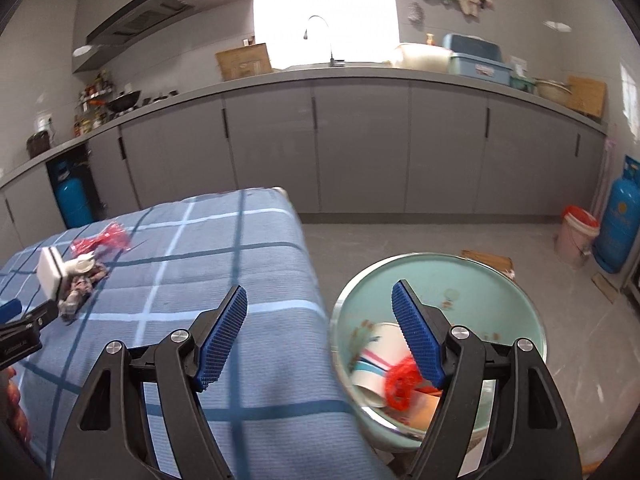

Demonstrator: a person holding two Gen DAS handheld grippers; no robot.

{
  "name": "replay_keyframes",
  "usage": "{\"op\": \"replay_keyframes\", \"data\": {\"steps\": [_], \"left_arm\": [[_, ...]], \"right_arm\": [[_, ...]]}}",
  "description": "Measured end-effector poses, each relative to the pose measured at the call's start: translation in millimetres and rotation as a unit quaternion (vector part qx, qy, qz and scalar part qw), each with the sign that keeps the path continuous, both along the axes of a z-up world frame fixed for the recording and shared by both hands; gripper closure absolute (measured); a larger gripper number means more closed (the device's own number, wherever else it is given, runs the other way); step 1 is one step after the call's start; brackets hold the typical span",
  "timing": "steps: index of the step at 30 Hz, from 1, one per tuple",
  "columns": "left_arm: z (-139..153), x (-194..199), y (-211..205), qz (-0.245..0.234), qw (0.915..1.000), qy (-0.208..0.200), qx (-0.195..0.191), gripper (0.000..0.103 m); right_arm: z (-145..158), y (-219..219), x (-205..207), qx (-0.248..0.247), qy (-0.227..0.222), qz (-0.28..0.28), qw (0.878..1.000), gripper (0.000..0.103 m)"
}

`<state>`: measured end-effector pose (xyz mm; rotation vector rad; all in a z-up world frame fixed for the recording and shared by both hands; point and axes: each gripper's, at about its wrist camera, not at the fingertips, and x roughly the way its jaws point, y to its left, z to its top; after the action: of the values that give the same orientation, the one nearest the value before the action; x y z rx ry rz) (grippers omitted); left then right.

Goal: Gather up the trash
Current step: 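Move both open tools back toward the sponge and rags, then grasp the patterned rag with the right tool while the left tool grasps the white sponge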

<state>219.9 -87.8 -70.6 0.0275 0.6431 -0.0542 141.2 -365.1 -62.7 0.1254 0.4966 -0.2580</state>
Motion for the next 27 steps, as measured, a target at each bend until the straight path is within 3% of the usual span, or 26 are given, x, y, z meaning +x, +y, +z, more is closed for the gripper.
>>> {"op": "replay_keyframes", "data": {"steps": [12, 18, 25, 26, 27], "left_arm": [[-6, 37, 56, 0.041, 0.999, 0.005, 0.017, 0.006], [-14, 42, 96, 0.07, 0.9973, 0.021, -0.005, 0.006], [-17, 50, 124, 0.108, 0.9938, 0.028, 0.001, 0.006], [-18, 51, 127, 0.112, 0.9932, 0.031, -0.005, 0.006], [-19, 52, 129, 0.118, 0.9925, 0.033, -0.008, 0.006]], "right_arm": [[-11, 107, 48, 0.0, 0.039, 0.104, 0.994, 0.028], [-15, 157, 74, 0.001, 0.057, 0.155, 0.986, 0.028], [-21, 204, 111, 0.024, 0.09, 0.214, 0.972, 0.029], [-23, 209, 116, 0.029, 0.097, 0.223, 0.97, 0.032], [-25, 214, 120, 0.034, 0.103, 0.23, 0.967, 0.041]]}}
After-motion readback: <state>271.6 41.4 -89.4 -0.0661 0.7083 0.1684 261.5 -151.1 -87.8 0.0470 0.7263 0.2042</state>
